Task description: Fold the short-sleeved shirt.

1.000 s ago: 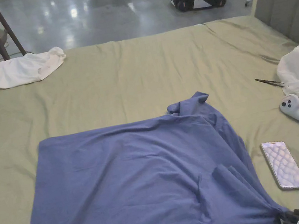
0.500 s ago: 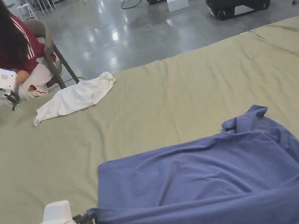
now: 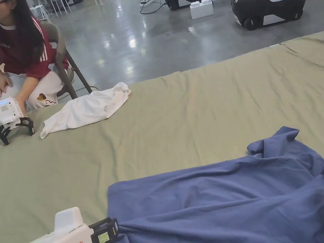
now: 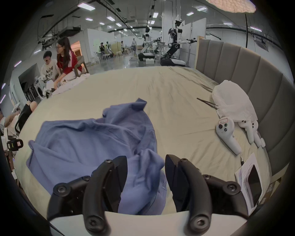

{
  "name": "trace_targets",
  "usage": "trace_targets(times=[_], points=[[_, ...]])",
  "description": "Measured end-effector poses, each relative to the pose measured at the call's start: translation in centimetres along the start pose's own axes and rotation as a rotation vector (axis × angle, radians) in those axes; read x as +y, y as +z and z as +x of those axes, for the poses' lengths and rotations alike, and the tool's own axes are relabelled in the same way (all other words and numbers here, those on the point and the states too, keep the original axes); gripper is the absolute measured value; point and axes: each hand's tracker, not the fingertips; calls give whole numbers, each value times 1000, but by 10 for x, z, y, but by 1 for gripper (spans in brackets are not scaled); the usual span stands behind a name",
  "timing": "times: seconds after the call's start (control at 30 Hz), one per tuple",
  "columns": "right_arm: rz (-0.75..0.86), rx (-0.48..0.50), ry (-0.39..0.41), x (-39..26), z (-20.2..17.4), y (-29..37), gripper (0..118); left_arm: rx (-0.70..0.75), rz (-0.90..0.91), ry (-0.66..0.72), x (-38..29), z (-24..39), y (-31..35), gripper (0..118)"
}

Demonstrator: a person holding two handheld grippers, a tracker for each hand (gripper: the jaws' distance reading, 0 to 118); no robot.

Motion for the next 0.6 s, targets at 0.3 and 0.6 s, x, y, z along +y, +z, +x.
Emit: trace_targets(times=[0.3,0.6], points=[[341,175,-82,-64,-12,125,51,41,378,-62,-30,14,150,77],[410,170,-17,-119,-40,186,11,49,468,-90,-75,49,220,16]])
